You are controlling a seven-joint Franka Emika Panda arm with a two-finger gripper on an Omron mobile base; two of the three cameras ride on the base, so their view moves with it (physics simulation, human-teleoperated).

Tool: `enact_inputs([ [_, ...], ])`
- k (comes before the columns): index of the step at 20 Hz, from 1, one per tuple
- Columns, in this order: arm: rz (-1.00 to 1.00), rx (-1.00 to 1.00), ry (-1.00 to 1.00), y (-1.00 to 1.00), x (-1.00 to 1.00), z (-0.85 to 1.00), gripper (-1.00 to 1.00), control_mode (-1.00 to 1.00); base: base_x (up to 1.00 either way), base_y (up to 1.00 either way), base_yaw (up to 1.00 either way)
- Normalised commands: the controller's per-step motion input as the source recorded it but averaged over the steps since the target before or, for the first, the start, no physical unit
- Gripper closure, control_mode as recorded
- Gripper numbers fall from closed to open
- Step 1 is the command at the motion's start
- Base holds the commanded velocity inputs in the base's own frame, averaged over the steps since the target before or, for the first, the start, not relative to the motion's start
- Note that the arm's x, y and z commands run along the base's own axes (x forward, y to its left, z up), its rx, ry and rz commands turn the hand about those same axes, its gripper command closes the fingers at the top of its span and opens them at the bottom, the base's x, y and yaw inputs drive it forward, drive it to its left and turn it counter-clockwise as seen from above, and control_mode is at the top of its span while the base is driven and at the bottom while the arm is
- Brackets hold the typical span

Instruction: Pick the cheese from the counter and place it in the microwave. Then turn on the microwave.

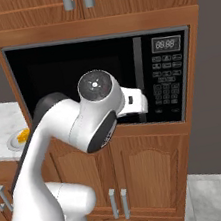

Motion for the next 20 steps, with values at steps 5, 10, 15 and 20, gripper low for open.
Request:
enact_inputs([
  [5,0.0,0.0,-0.13,-0.12,-0.01,0.18,-1.0,-1.0,0.0,0.0,0.0],
  [10,0.0,0.0,-0.08,-0.04,0.0,0.18,-1.0,-1.0,0.0,0.0,0.0],
  [15,0.0,0.0,-0.04,0.0,0.0,0.12,-1.0,-1.0,0.0,0.0,0.0],
  [20,0.0,0.0,-0.02,0.0,0.02,0.05,-1.0,-1.0,0.0,0.0,0.0],
])
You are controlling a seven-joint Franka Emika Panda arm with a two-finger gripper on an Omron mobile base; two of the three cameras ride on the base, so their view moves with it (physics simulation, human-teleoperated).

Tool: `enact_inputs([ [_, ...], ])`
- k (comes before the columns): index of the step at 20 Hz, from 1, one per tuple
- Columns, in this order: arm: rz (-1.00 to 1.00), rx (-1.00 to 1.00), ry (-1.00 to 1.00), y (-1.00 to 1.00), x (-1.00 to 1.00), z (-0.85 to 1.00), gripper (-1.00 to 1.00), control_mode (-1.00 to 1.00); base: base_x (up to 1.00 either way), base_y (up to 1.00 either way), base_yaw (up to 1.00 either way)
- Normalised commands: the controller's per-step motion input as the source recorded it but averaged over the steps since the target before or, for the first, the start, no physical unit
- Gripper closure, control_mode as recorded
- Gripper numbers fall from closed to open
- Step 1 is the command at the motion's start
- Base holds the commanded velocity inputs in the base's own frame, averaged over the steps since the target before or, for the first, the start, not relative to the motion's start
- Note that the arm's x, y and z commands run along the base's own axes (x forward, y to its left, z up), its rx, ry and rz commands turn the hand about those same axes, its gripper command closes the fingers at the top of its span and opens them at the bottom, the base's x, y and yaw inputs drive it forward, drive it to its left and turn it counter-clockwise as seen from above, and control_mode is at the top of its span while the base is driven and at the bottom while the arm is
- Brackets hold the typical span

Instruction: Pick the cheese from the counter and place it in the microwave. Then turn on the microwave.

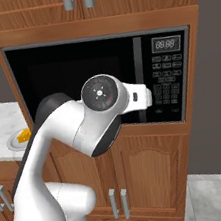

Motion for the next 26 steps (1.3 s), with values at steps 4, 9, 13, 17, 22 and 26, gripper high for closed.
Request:
enact_inputs([
  [4,0.0,0.0,0.0,0.0,0.06,0.03,-1.0,-1.0,0.0,0.0,0.0],
  [9,-0.01,0.0,0.0,0.0,0.14,0.01,-1.0,-1.0,0.0,0.0,0.0],
  [13,-0.01,0.0,0.0,0.0,0.14,0.02,-1.0,-1.0,0.0,0.0,0.0],
  [17,0.0,0.0,0.0,0.0,0.14,0.0,-1.0,-1.0,0.0,0.0,0.0],
  [22,0.0,0.0,-0.01,0.0,0.15,0.0,-1.0,-1.0,0.0,0.0,0.0],
  [26,0.0,0.0,-0.03,-0.01,0.14,0.0,-1.0,-1.0,0.0,0.0,0.0],
])
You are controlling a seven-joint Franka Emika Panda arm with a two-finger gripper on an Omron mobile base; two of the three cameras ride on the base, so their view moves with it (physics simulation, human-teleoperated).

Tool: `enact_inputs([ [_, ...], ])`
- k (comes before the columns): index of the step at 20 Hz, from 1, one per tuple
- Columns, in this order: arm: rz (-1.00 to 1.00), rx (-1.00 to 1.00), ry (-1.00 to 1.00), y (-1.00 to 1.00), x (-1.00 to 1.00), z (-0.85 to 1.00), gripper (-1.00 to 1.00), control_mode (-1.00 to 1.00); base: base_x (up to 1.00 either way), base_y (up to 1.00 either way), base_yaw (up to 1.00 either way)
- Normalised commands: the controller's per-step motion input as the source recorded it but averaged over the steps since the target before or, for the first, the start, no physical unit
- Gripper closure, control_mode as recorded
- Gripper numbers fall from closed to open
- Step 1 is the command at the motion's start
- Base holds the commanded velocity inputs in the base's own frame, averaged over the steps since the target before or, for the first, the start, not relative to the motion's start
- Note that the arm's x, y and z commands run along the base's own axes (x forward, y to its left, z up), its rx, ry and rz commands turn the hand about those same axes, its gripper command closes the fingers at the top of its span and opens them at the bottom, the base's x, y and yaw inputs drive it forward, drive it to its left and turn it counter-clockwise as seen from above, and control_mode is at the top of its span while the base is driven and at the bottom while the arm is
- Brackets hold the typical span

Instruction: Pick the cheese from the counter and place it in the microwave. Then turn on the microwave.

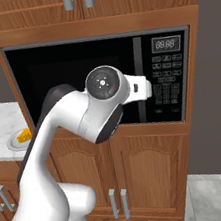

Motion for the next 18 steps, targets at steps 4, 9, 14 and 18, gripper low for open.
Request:
enact_inputs([
  [4,0.0,0.0,-0.01,-0.01,0.17,0.0,-1.0,-1.0,0.0,0.0,0.0],
  [9,0.0,0.0,0.0,-0.04,0.16,0.0,-1.0,-1.0,0.0,0.0,0.0],
  [14,0.0,0.0,0.0,-0.09,0.12,0.0,-1.0,-1.0,0.0,0.0,0.0],
  [18,0.0,0.0,-0.01,-0.15,0.09,0.0,-1.0,-1.0,0.0,0.0,0.0],
])
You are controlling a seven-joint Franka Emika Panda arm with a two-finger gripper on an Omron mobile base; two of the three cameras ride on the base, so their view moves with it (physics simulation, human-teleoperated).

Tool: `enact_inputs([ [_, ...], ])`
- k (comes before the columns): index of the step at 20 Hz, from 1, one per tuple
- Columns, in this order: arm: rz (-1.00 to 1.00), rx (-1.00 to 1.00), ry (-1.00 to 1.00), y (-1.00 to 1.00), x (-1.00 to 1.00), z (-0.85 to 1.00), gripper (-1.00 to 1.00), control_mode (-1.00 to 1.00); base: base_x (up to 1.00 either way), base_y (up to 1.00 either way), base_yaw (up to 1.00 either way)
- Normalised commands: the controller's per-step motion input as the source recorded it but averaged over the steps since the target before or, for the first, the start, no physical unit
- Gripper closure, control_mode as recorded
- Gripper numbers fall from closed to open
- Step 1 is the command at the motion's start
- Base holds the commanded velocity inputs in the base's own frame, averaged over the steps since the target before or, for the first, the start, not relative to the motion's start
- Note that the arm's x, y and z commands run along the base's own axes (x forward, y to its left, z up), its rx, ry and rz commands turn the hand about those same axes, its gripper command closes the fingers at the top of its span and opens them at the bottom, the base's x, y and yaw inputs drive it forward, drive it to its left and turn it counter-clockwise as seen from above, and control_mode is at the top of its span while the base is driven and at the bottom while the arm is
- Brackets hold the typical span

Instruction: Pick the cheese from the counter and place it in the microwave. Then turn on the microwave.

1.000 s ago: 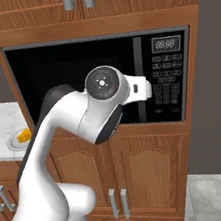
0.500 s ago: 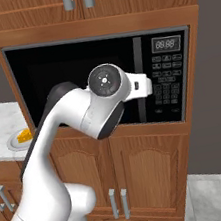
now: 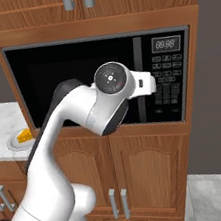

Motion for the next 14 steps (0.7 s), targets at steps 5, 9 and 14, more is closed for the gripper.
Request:
enact_inputs([
  [5,0.0,0.0,0.0,-0.13,0.13,0.0,-1.0,-1.0,0.0,0.0,0.0],
  [9,0.0,0.0,0.0,-0.1,0.16,0.0,-1.0,-1.0,0.0,0.0,0.0],
  [14,0.0,0.0,0.0,-0.1,0.17,0.0,-1.0,-1.0,0.0,0.0,0.0],
])
